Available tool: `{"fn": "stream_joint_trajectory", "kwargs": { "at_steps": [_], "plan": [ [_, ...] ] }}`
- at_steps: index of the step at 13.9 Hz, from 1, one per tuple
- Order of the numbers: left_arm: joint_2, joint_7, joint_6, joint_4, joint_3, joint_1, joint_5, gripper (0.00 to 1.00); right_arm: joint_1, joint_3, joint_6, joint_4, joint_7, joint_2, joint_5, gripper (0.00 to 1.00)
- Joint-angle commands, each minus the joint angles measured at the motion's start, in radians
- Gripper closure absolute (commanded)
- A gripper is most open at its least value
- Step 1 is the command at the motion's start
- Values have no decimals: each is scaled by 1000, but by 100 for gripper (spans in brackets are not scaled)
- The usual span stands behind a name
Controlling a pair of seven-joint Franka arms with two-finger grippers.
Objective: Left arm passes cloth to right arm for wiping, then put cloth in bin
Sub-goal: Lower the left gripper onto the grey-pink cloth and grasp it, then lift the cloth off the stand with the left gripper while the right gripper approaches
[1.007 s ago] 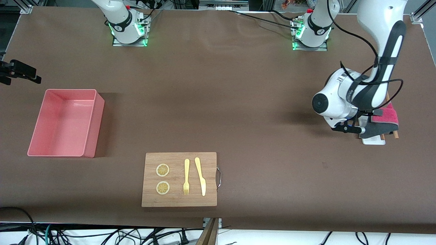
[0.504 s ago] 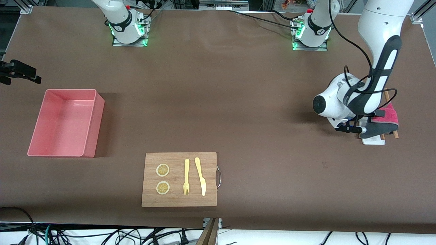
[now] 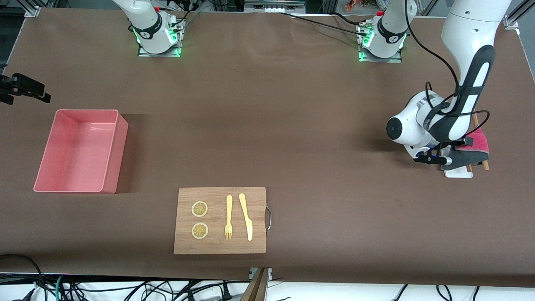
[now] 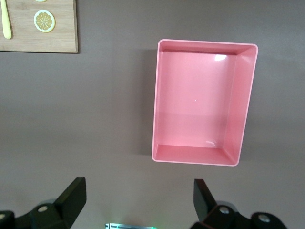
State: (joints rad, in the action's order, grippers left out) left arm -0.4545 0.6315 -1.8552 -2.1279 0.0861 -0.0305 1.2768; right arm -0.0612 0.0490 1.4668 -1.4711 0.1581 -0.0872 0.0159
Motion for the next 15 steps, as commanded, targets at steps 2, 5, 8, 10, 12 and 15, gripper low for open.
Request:
{"fn": "stream_joint_trajectory", "kwargs": {
  "at_steps": [2,5,8,10,12,15],
  "plan": [
    [2,11,-9,0,1,-17,39,62,0,0,-11,26,-6,-12,4,1],
    [5,2,-7,-1,3,-17,30,90,-2,-1,-8,34,-6,-12,4,1],
    [13,-6,-6,-1,4,-14,23,100,0,-1,-6,38,-6,-20,4,1],
    [31,-6,-2,-1,6,-3,-16,100,0,-1,-6,38,-5,-20,4,1],
    [80,-54,13,-1,27,11,-40,100,0,-1,-6,38,-6,-20,6,1],
    [137,-180,47,26,43,14,-184,100,0,-1,7,38,-6,-34,9,1]
  ]
}}
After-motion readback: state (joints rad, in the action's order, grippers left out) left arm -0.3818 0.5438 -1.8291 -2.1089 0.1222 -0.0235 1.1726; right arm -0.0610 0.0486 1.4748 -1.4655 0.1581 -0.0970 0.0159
